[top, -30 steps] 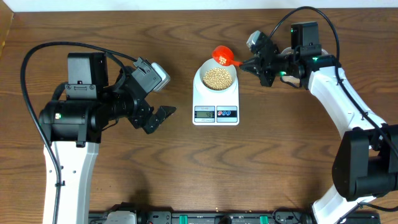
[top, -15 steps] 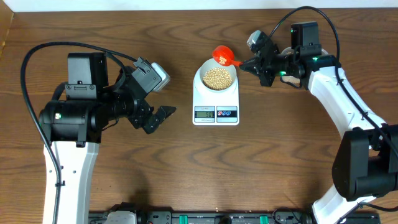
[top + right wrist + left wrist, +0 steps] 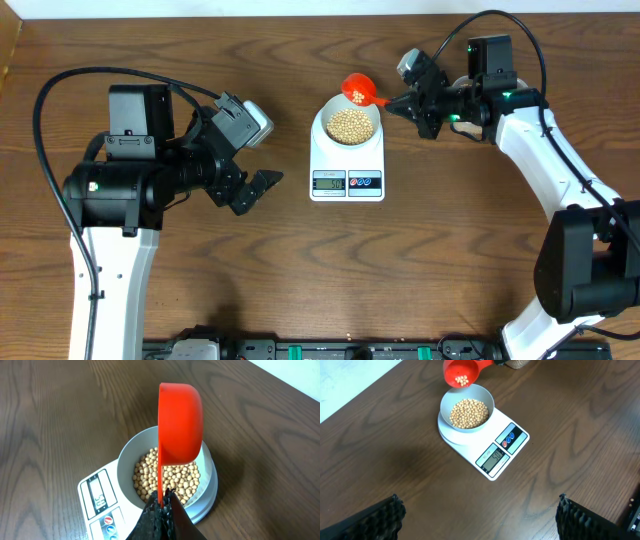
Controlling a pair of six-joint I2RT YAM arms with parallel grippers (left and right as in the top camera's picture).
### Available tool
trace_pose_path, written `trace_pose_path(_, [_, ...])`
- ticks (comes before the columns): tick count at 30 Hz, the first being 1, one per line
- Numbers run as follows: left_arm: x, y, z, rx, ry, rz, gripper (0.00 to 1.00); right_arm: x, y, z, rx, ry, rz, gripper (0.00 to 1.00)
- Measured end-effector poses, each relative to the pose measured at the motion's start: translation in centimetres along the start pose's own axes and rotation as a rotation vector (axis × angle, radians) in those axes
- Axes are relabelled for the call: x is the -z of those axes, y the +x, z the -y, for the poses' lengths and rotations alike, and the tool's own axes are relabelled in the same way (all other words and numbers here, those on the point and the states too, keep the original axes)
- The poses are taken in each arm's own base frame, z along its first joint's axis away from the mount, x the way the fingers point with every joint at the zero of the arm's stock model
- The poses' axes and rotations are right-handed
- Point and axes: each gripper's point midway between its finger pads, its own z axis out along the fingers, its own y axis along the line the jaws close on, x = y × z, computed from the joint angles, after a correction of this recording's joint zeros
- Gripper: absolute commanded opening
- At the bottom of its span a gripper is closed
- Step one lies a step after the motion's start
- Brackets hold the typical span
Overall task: Scoop item into bowl and weigh 50g on scale
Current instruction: 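Keep tipping small amounts of soybeans from the scoop into the bowl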
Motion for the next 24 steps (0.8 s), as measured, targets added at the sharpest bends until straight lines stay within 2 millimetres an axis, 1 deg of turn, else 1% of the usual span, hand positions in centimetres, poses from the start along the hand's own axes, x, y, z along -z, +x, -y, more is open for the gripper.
trace_pose_path(9, [0.0, 0.0, 0.0, 0.000, 0.000, 0.000, 0.99, 0.0, -0.3, -0.3, -0.036, -0.019, 0.014, 0.01])
trace_pose_path(18, [0.0, 0.0, 0.0, 0.000, 0.000, 0.000, 0.98, 0.1, -0.8, -1.1, -0.160, -0.069, 0.043, 0.01])
trace_pose_path(24, [0.0, 0.0, 0.0, 0.000, 0.000, 0.000, 0.98, 0.2, -1.0, -1.1, -0.204, -0.077, 0.050, 0.01])
